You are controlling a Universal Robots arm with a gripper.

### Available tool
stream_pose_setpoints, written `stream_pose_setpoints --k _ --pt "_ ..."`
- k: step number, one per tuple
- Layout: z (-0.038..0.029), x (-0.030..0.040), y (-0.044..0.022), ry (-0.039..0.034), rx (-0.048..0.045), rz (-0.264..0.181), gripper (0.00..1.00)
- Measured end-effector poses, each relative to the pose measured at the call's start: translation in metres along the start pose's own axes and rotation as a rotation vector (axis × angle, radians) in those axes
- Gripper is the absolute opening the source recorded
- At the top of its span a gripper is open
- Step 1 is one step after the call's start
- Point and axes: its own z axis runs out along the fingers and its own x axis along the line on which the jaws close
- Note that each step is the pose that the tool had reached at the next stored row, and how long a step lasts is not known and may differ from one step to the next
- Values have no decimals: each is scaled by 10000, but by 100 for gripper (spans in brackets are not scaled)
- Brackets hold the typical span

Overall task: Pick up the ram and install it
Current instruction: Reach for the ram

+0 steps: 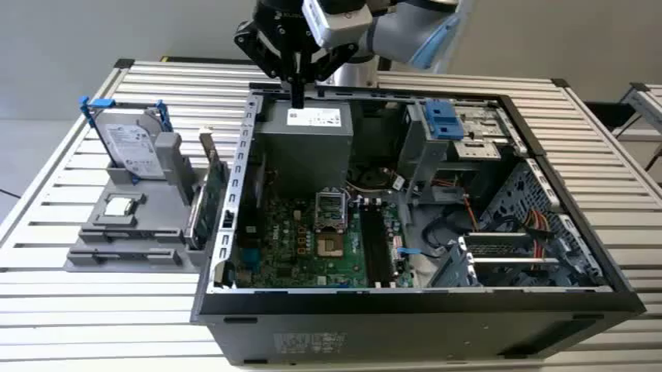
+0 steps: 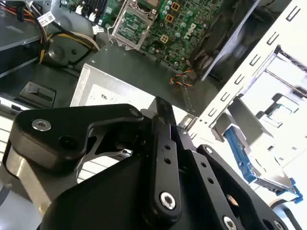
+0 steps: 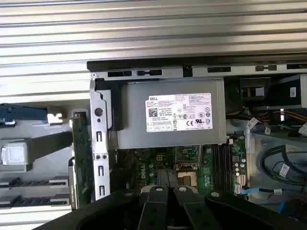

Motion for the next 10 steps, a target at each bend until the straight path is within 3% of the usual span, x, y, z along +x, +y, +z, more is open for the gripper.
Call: stream_pose_setpoints --k 10 --pt "0 0 0 0 0 0 0"
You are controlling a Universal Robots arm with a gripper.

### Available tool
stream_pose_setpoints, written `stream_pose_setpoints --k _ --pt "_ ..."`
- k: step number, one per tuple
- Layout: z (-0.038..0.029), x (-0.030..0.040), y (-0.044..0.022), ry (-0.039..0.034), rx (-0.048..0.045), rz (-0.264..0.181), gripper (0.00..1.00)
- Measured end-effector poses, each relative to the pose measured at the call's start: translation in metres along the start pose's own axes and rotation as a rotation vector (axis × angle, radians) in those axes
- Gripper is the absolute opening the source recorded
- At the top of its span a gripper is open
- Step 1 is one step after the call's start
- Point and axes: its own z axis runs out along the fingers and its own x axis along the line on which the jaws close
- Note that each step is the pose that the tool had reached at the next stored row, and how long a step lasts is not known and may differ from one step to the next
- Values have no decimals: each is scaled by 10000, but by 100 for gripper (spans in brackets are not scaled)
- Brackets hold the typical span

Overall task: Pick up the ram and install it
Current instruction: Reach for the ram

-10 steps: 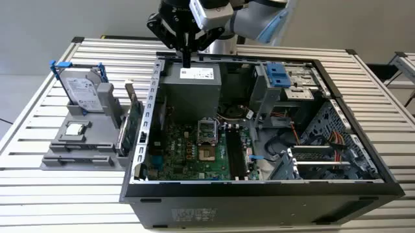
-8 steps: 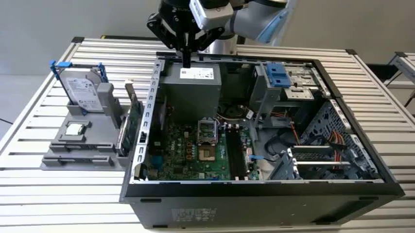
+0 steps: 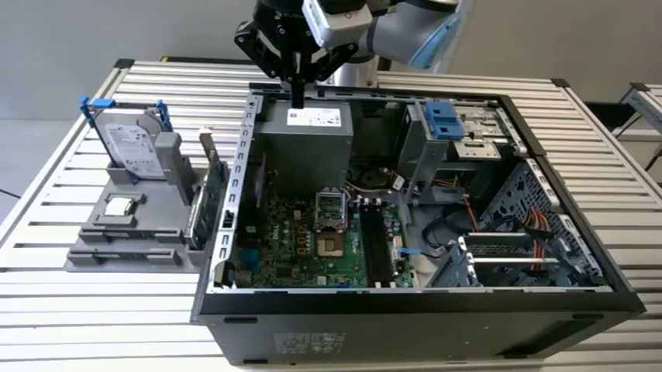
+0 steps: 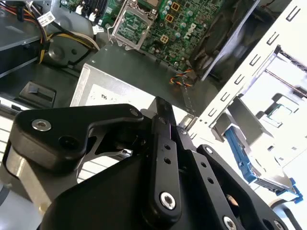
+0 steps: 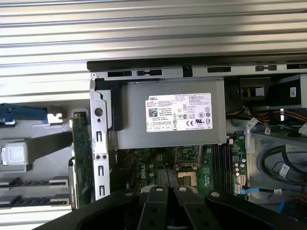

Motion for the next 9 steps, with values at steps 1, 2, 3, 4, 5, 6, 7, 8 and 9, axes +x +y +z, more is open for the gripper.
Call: stream_pose_setpoints --k 1,2,3,4,5,6,7,8,9 --pt "0 0 0 0 0 0 0" --pt "0 3 0 0 0 1 0" --pt "0 6 0 0 0 0 0" --pt "0 12 -1 0 0 1 0" --pt "-2 28 -2 1 2 1 0" --pt "-3 115 -8 0 0 0 0" --pt "-3 132 -9 0 0 1 0" --pt "-3 150 -10 0 0 1 0" --pt "-4 168 -12 0 0 1 0"
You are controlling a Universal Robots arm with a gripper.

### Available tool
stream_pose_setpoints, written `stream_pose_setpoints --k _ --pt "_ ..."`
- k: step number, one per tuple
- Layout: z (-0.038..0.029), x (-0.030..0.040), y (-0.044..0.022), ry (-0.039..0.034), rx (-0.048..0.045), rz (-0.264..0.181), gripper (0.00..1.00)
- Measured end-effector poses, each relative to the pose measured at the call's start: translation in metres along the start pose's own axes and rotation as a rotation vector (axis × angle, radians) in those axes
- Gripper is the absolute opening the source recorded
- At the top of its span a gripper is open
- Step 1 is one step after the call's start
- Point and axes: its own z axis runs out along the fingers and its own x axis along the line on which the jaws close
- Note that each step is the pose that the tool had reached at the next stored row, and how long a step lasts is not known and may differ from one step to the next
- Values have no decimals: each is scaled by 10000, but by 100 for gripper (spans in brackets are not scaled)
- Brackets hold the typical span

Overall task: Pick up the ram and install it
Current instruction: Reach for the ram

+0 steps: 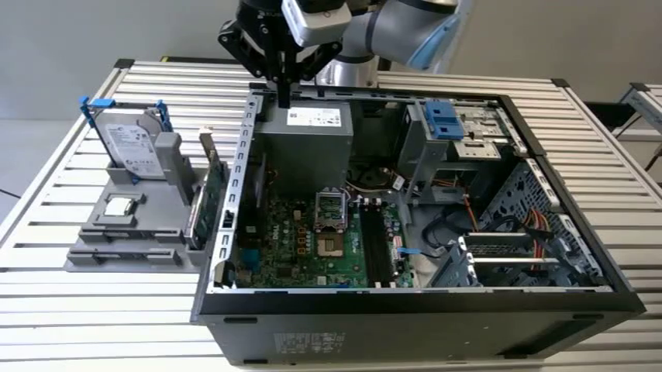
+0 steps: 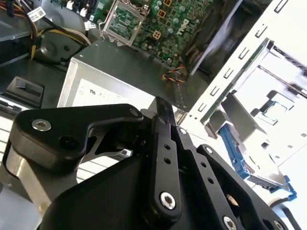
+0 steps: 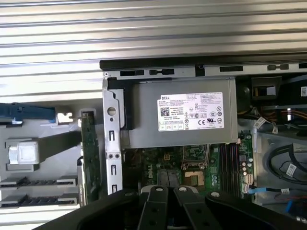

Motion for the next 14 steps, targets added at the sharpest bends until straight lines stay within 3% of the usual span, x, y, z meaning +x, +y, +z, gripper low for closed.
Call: stream_pose_setpoints --k 14 --pt "-5 218 -16 0 0 -1 0"
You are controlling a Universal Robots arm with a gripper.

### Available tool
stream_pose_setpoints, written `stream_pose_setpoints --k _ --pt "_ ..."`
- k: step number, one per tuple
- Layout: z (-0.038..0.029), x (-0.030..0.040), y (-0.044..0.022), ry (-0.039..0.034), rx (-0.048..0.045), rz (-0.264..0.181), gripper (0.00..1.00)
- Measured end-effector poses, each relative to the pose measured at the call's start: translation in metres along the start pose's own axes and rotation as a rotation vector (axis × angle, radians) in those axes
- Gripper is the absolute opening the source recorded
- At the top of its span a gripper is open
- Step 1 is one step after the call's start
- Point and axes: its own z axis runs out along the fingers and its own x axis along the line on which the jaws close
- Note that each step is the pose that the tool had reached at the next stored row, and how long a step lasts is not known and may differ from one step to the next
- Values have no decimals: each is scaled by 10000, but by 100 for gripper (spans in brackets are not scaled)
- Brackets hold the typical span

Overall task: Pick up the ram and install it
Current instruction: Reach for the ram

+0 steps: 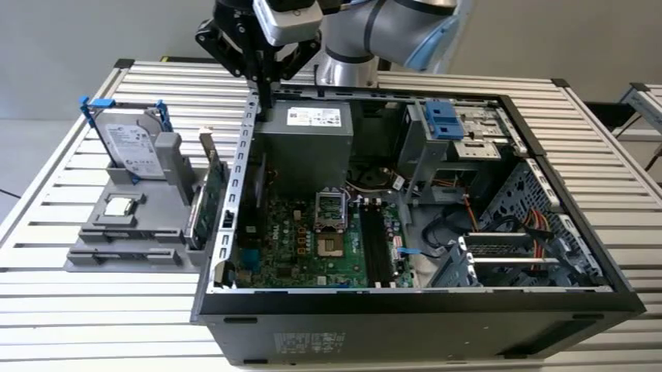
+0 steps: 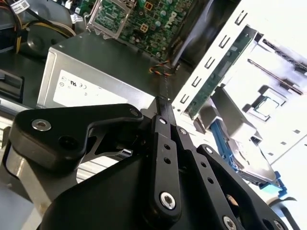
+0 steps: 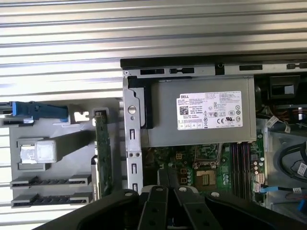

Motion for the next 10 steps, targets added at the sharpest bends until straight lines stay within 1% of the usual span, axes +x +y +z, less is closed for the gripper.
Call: stream_pose_setpoints --k 4,10 --pt "-1 38 -2 0 0 0 0" --pt "-1 49 -4 -1 -1 2 0"
